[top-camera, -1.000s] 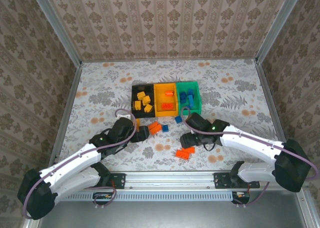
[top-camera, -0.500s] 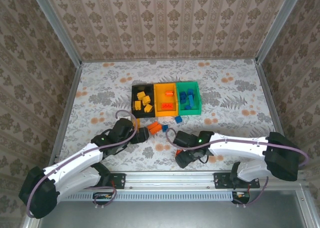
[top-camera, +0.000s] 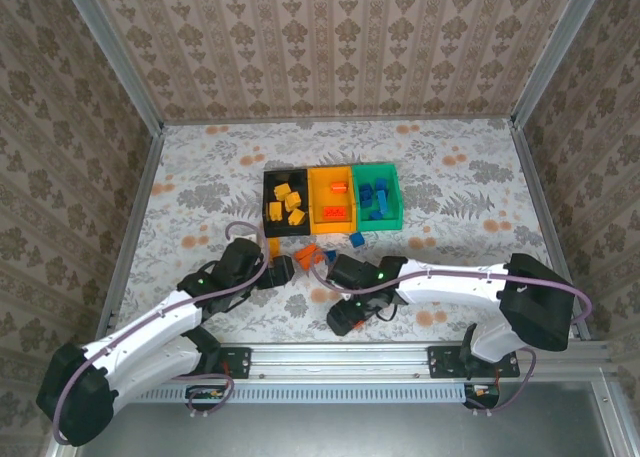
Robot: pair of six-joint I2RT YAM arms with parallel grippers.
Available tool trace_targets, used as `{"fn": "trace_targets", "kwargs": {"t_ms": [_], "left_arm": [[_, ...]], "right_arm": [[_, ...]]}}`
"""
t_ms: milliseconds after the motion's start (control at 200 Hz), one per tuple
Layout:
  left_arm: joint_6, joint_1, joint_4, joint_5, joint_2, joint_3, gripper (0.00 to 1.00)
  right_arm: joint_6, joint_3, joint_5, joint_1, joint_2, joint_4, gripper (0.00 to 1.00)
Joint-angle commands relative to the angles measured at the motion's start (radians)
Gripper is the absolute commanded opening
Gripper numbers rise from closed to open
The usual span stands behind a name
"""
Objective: Sort the legos into containers by color
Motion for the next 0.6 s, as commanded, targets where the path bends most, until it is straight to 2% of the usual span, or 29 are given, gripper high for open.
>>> {"fn": "trace_targets", "kwargs": {"t_ms": [0, 400, 510, 595], "left_arm": [[-0.015, 0.010, -0.023, 0.009, -0.023, -0.013, 1.00], [-0.016, 0.027, -0.021, 0.011, -0.028, -0.026, 1.00], [-0.017, 0.031, -0.025, 0.012, -0.028, -0.027, 1.00], [-0.015, 0.033, -0.021, 0.016, -0.030, -0.029, 1.00]], "right_arm": [[-0.044, 0.058, 0.080, 0.004, 0.019, -0.076, 0.77], [-0.062, 0.067, 0.218, 0.055, 0.183, -0.054, 0.73], [-0.056, 0.068, 0.282, 0.065, 0.213, -0.062, 0.66], [-0.055, 0.063, 0.311, 0.065, 0.215, -0.051, 0.56]]}}
